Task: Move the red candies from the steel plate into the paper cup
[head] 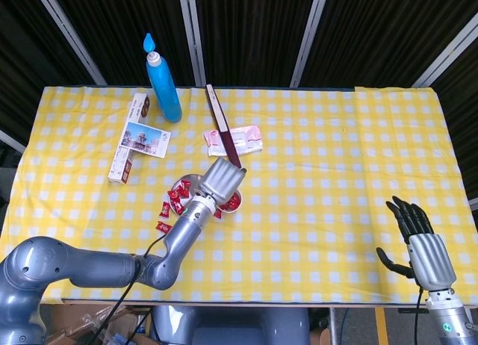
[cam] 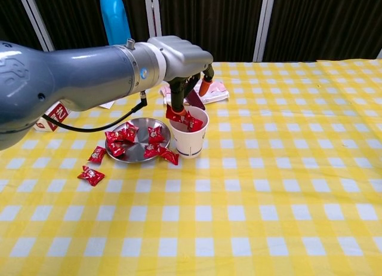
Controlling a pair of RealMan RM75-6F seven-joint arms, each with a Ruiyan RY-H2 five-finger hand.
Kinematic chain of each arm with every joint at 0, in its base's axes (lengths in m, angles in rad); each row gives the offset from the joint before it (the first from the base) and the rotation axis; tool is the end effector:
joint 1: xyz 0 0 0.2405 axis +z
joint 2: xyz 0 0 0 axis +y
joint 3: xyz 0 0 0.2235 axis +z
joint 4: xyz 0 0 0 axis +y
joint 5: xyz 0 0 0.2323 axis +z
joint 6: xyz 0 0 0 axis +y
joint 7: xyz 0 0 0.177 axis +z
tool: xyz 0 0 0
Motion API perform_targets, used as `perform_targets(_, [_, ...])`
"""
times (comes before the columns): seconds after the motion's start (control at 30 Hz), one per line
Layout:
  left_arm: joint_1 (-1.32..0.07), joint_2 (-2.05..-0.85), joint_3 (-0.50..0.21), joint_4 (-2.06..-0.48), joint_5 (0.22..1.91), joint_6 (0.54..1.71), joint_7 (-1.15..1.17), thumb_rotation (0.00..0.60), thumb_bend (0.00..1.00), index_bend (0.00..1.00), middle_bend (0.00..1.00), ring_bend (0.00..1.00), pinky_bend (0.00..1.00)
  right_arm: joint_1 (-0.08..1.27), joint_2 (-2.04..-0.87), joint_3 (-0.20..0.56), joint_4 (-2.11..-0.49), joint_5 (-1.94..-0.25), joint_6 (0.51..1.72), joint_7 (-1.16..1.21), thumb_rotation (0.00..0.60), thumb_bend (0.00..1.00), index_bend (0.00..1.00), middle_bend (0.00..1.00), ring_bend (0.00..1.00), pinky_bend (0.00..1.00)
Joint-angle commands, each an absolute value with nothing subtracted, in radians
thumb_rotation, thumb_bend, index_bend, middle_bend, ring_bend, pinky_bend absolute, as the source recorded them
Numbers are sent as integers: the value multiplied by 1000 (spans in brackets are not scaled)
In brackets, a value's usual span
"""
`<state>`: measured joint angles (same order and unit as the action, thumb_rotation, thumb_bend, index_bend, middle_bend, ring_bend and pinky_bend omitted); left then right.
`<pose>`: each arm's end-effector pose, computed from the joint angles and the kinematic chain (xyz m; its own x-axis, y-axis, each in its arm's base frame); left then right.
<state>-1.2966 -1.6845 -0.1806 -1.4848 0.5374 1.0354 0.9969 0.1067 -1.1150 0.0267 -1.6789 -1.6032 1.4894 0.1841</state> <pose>0.0337 0.3689 -0.0920 0.7838 0.0520 0.6189 0.5465 -0.5311 -0.6475 -0.2562 -0.2113 0.1093 0.1706 -0.0424 0.9844 -0.9779 -0.1295 0.1639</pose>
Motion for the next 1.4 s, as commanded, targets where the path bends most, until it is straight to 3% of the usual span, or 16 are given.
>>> perform_targets(0.03, [-1296, -1686, -180, -1483, 540, 1035, 997, 600, 241, 385, 543, 885, 962, 107, -1115, 27, -1679, -1603, 1489, 185, 600, 388, 0, 0, 0, 0])
perform_targets(1.07, [-1280, -1668, -199, -1494, 562, 1058, 978, 600, 242, 367, 504, 858, 958, 106, -1113, 28, -1679, -1602, 1491, 190, 600, 387, 0, 0, 0, 0])
perform_targets(1.4, [-1168, -1518, -157, -1674, 608, 1137, 909, 600, 242, 378, 506, 859, 957, 106, -1111, 29, -1677, -1601, 1491, 193, 600, 387, 0, 0, 0, 0])
